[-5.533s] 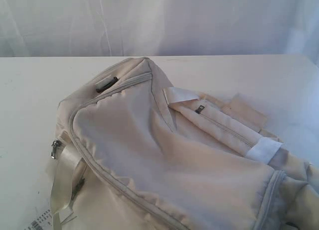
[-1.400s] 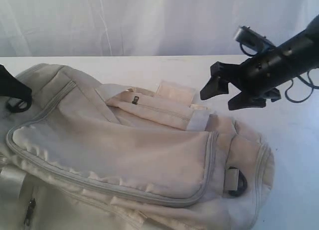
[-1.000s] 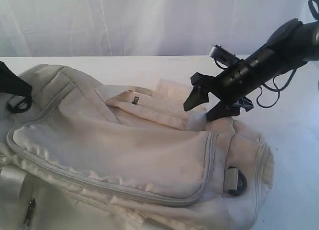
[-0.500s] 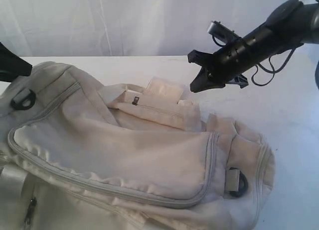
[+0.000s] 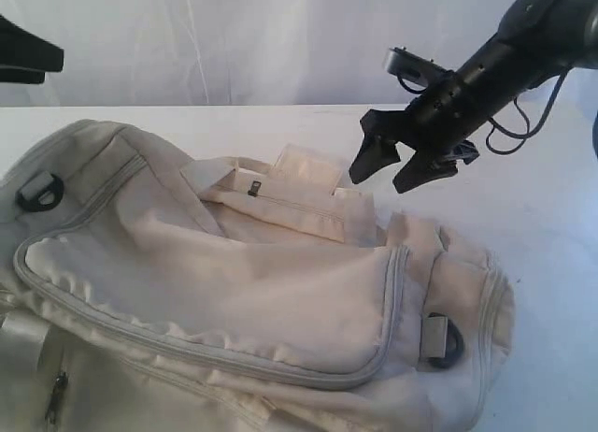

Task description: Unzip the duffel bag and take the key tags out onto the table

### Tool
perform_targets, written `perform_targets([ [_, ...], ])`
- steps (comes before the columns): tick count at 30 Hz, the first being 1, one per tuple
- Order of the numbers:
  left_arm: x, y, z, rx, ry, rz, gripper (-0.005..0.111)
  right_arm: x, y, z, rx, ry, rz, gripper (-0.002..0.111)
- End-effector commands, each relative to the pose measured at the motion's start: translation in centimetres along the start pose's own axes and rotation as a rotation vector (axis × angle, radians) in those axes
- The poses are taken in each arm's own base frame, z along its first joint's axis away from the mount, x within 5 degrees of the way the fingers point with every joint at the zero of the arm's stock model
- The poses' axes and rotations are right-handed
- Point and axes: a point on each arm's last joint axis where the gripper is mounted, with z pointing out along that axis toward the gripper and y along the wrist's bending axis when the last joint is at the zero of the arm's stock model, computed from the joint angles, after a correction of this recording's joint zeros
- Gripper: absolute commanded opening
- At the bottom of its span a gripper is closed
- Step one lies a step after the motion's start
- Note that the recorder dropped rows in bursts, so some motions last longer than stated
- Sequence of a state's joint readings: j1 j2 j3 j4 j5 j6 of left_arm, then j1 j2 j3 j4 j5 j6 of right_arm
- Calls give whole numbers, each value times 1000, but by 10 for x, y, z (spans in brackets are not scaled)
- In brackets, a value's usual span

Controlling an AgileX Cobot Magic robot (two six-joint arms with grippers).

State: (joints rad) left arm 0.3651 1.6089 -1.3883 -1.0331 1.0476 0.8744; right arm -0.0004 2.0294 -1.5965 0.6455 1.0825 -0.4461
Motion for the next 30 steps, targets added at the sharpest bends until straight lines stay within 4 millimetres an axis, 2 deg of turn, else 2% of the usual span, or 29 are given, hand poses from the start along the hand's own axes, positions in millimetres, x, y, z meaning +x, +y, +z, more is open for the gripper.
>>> perform_targets([
  [1, -16, -26, 17, -16, 120, 61, 64, 6, -2, -3, 31, 72, -32, 69],
  [5, -18, -38, 45, -25, 260, 130, 64, 13, -1, -11, 71, 156, -69, 69],
  [9, -14, -49, 70, 34, 310, 153, 64, 12, 3, -28, 137, 136, -82, 69],
  [12, -9, -51, 88, 67, 346, 155, 64, 11, 10, -29, 83, 108, -63, 68],
  [17, -7, -45, 108, 54, 336, 139, 64, 9, 8, 0, -8, 141, -20, 67],
  [18, -10, -39, 114, 30, 316, 112, 64, 9, 4, 12, -30, 162, 4, 67],
  [20, -15, -27, 125, 20, 339, 94, 64, 8, 3, 23, -102, 156, 24, 67],
  [24, -22, -11, 144, 61, 382, 95, 64, 5, 6, 30, -182, 131, 51, 64],
  [26, -22, -5, 152, 83, 405, 94, 64, 3, 6, 32, -199, 116, 68, 58],
  [30, -22, 3, 160, 102, 429, 86, 64, -1, 2, 36, -176, 72, 81, 25],
])
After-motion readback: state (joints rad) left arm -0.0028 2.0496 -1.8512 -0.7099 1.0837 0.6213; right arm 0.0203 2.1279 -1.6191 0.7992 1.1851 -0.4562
